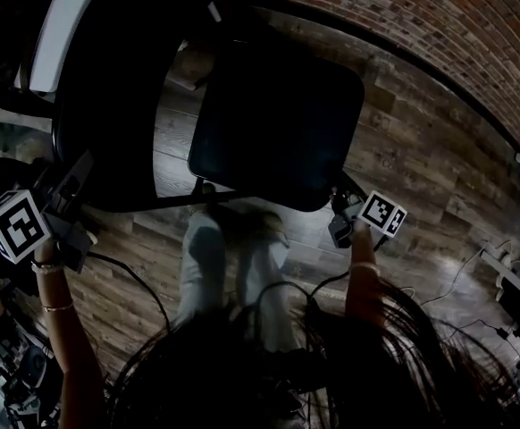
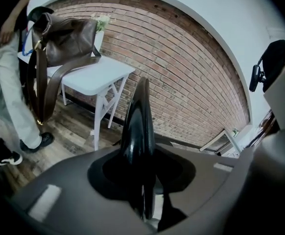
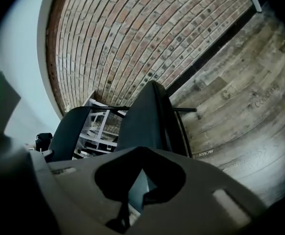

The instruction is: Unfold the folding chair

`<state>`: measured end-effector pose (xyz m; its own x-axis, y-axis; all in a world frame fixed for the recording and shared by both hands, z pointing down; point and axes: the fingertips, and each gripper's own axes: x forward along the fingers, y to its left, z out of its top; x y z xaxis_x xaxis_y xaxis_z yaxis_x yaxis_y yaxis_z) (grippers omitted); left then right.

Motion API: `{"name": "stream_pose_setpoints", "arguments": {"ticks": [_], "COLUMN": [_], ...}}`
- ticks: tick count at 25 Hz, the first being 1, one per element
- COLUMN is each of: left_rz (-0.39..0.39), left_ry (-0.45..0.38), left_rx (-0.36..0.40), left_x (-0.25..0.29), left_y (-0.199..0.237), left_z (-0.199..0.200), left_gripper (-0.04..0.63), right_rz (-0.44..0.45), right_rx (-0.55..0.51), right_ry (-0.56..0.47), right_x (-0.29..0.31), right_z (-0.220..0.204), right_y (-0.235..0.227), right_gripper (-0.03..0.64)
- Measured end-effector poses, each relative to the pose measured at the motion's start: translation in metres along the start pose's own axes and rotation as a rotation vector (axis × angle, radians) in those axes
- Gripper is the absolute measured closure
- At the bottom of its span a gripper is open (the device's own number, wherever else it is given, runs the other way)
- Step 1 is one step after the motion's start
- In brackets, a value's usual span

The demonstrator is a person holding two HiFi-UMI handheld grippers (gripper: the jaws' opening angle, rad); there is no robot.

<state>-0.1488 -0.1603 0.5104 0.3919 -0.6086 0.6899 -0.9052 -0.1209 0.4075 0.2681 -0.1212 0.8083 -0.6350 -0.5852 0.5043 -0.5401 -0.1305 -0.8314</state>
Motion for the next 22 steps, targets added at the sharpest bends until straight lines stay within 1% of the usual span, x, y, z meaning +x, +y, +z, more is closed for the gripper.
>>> {"name": "stream_pose_setpoints", "arguments": {"ticks": [3,11,15,18,22], "left_rz": [-0.014,0.012,-0.029,-0.014,-0.020], "left_ry": [0.008,0.022,0.019,0.027,0.028], "left_rx": [-0.009,0.007,-0.018,-0.009,-0.018], "left_x": [0.005,0.004,0.004,0.001,-0.002], "left_y": [0.005,0.010,0.003,0.007,0.006], "left_z": [-0.004,-0.002,-0.004,-0.005,-0.007], "left_gripper": [0.480,0.480,0.465,0.463,0.454], "right_rz": [0.009,0.029,0.034,0.033,0.027], "right_rx": [-0.015,-0.043,-0.053,-0.058,-0.074], "right_ry": [0.036,0.094,0.114,0.126,0.139], "right_x": [0.005,0.011,0.011,0.010,0.008], "right_z": [-0.006,-0.010,-0.014,-0.017,-0.022], "right_y": [0.006,0.017,0.025,0.030,0.036], "right_gripper": [0.617,0.617,0.617,0.617,0.617]}}
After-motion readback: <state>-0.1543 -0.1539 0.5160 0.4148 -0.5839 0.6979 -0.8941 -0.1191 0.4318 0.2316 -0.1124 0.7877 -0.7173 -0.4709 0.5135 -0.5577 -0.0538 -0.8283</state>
